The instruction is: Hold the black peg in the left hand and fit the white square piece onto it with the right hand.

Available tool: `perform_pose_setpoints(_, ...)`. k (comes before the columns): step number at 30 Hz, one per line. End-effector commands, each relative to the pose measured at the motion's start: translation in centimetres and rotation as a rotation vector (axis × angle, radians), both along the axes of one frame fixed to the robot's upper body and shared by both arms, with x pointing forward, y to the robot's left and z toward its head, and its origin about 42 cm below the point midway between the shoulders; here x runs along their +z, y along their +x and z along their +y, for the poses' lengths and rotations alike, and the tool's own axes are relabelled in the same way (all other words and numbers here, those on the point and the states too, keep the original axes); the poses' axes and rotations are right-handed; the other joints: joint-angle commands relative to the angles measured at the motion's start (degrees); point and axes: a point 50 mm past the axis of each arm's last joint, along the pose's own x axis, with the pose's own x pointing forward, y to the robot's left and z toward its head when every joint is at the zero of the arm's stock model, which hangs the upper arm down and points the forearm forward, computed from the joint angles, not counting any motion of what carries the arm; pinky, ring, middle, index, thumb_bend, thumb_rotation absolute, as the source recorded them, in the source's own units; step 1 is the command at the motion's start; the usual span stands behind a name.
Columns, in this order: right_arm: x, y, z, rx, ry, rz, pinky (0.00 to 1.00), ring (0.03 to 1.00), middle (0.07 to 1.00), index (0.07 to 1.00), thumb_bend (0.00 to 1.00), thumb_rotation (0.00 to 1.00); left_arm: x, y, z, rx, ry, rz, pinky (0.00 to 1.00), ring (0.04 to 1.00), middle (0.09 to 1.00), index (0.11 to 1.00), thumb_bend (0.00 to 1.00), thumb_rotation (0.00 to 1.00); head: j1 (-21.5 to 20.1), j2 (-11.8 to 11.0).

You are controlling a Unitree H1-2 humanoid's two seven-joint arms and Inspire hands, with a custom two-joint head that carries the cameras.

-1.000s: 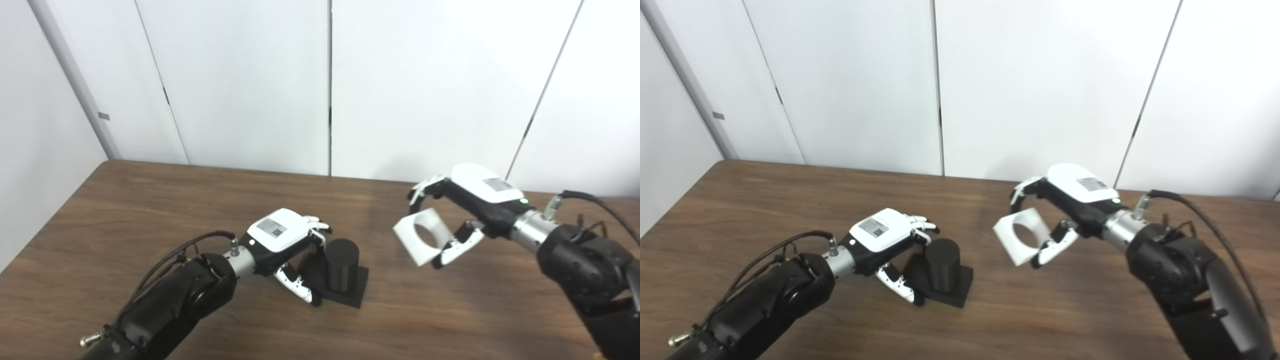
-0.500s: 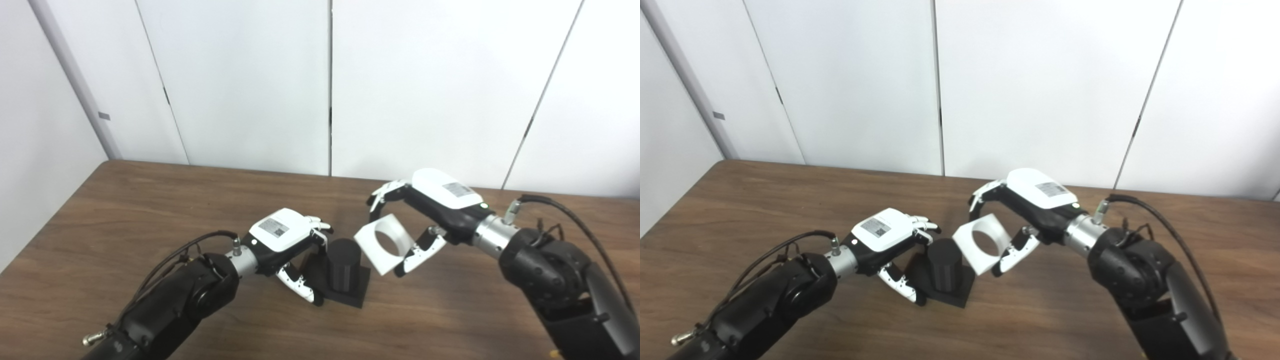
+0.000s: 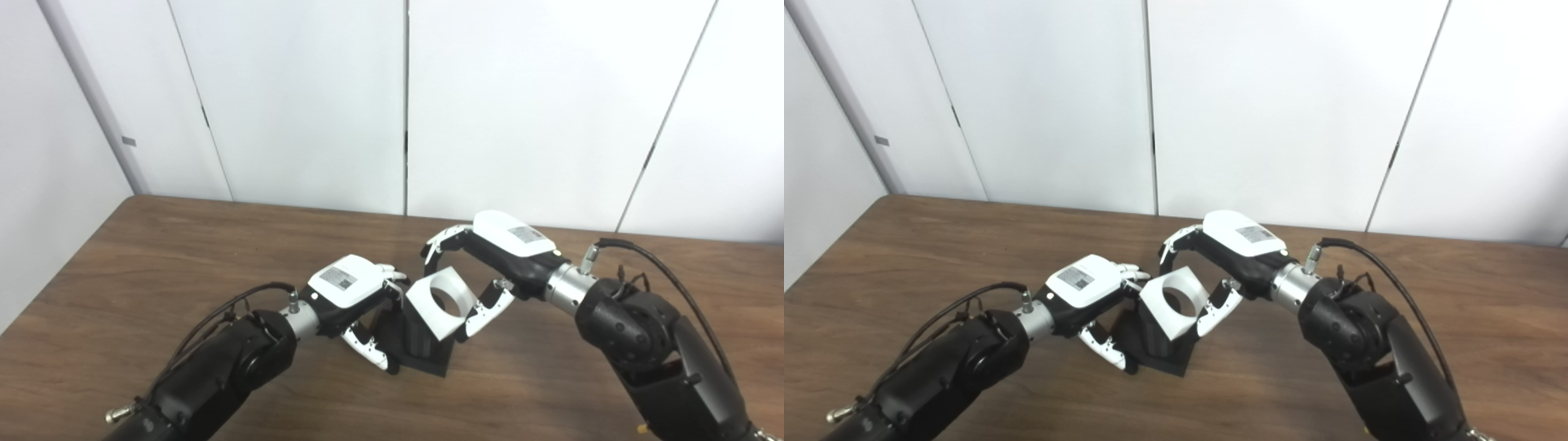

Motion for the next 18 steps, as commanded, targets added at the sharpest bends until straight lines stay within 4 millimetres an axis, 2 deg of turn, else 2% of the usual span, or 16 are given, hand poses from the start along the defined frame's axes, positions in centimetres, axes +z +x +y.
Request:
perform_pose_setpoints(1,2.6,0.5,0.8,0.033,0.031,-0.103,0.74,0.817,0.757,0.480,0.52,0.13,-4.5,-2.2,-0.5,-0.025,0.147,0.127,0.82,0.887,0.869,0.494,0.52,0.08,0.12,0.05)
perform_pose_setpoints(18,1.0,1.4,2.5,0.041,0.022,-0.060,0.76,0.803,0.750,0.480,0.52,0.13,-4.1,-2.4,-1.1,-0.034,0.149,0.125,0.82,0.898,0.881,0.494,0.52,0.08,1.15,0.99)
